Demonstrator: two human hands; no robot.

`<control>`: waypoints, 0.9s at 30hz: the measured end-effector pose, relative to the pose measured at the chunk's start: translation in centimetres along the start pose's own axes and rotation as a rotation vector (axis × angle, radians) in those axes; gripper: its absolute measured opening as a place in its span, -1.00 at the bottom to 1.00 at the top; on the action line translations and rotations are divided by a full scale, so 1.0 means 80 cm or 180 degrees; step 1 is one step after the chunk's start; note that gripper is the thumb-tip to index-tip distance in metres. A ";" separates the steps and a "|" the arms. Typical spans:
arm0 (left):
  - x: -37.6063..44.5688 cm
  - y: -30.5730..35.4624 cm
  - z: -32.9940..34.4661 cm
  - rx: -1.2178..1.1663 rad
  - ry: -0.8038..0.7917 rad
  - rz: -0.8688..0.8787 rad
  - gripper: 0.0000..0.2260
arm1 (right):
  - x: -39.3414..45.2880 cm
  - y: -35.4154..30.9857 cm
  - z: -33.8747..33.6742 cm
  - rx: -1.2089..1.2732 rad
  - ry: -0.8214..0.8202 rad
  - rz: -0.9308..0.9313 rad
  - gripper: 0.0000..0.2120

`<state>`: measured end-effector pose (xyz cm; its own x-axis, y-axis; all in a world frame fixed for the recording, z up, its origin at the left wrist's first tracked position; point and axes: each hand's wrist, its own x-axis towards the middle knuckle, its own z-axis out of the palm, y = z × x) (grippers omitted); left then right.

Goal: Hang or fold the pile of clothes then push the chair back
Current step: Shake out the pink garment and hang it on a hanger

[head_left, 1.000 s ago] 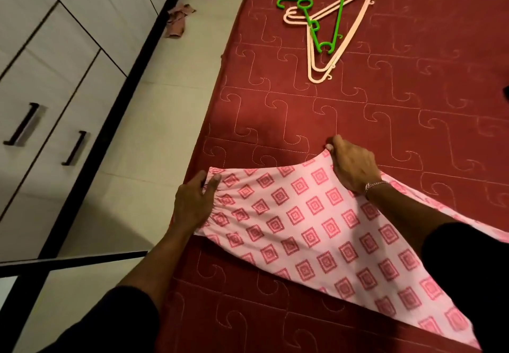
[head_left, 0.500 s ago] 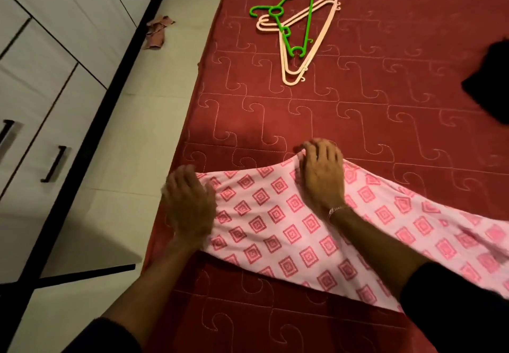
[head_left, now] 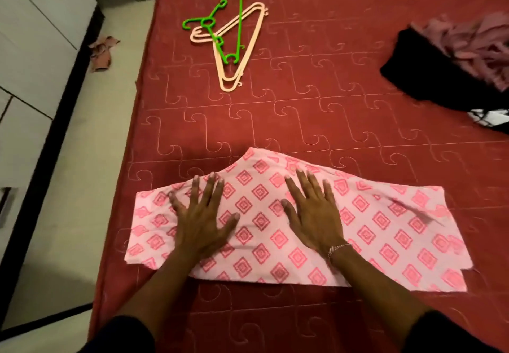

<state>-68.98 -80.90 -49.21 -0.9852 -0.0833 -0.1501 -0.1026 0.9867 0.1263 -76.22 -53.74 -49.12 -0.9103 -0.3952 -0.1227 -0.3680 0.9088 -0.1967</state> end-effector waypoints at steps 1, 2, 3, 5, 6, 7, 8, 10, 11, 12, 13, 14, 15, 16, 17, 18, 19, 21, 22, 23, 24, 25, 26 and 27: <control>0.002 0.002 0.000 0.0008 -0.0025 -0.0001 -0.19 | -0.007 0.018 -0.004 -0.0008 -0.0006 0.0113 -0.42; 0.002 0.002 0.000 0.0014 -0.0037 0.0006 -0.17 | -0.013 0.034 -0.008 0.0000 -0.0001 0.0183 -0.42; 0.001 0.001 0.000 0.0022 -0.0033 0.0015 -0.15 | -0.020 0.048 -0.010 0.0003 -0.0003 0.0199 -0.43; 0.002 0.006 0.002 -0.0002 0.0023 0.0014 -0.13 | -0.034 0.075 -0.015 0.0002 -0.0077 0.0126 -0.43; 0.003 0.013 0.002 -0.0077 0.0094 -0.0107 -0.12 | -0.039 0.086 -0.016 0.0010 -0.0138 0.0039 -0.44; 0.007 0.025 0.002 -0.0193 0.0215 -0.0333 -0.13 | -0.042 0.093 -0.016 0.0034 -0.0171 -0.0067 -0.44; 0.012 0.042 0.000 -0.0332 0.0388 -0.0589 -0.16 | -0.042 0.097 -0.017 0.0092 -0.0195 -0.0171 -0.45; 0.027 0.097 -0.002 -0.0629 0.0660 -0.0727 -0.27 | -0.043 0.105 -0.021 0.0324 -0.0197 -0.0309 -0.47; 0.035 0.130 -0.002 -0.0768 0.0732 -0.0500 -0.31 | -0.045 0.110 -0.024 0.0419 -0.0155 -0.0335 -0.48; 0.042 0.165 -0.003 -0.0873 0.0746 -0.0152 -0.35 | -0.048 0.115 -0.028 0.0457 -0.0086 -0.0335 -0.49; 0.049 0.202 -0.002 -0.0933 0.0726 0.0231 -0.39 | -0.054 0.124 -0.032 0.0442 0.0011 -0.0325 -0.51; 0.056 0.232 0.000 -0.0956 0.0668 0.0575 -0.43 | -0.061 0.131 -0.035 0.0412 0.0140 -0.0337 -0.54; 0.063 0.259 0.001 -0.0964 0.0579 0.0842 -0.47 | -0.068 0.141 -0.039 0.0382 0.0274 -0.0337 -0.57; 0.072 0.287 0.000 -0.0969 0.0458 0.1036 -0.49 | -0.076 0.156 -0.044 0.0329 0.0375 -0.0293 -0.59; 0.080 0.309 -0.001 -0.0970 0.0337 0.1158 -0.51 | -0.083 0.173 -0.049 0.0259 0.0430 -0.0207 -0.60; 0.087 0.326 -0.003 -0.0987 0.0234 0.1223 -0.52 | -0.089 0.189 -0.054 0.0184 0.0465 -0.0078 -0.59; 0.095 0.342 -0.004 -0.1012 0.0138 0.1252 -0.53 | -0.093 0.208 -0.061 0.0138 0.0470 0.0082 -0.58; 0.109 0.365 -0.006 -0.1060 -0.0005 0.1218 -0.56 | -0.093 0.243 -0.077 0.0107 0.0504 0.0339 -0.56; 0.116 0.371 -0.006 -0.1051 -0.0016 0.1183 -0.59 | -0.089 0.259 -0.084 0.0132 0.0500 0.0404 -0.55; 0.122 0.376 -0.007 -0.1014 -0.0006 0.1148 -0.63 | -0.082 0.271 -0.092 0.0211 0.0429 0.0444 -0.54; 0.130 0.382 -0.007 -0.0961 -0.0010 0.1124 -0.66 | -0.074 0.284 -0.101 0.0349 0.0308 0.0483 -0.55; 0.137 0.386 -0.008 -0.0909 -0.0042 0.1111 -0.69 | -0.065 0.296 -0.110 0.0542 0.0161 0.0515 -0.60; 0.144 0.391 -0.009 -0.0866 -0.0123 0.1123 -0.71 | -0.056 0.306 -0.118 0.0757 0.0036 0.0503 -0.69; 0.150 0.395 -0.012 -0.0836 -0.0232 0.1165 -0.72 | -0.049 0.313 -0.124 0.0943 -0.0051 0.0437 -0.80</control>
<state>-84.15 -50.87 -46.11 -0.9518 0.2836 -0.1165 0.2098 0.8796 0.4269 -83.73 -28.07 -43.91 -0.9437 -0.2758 -0.1825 -0.1687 0.8761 -0.4516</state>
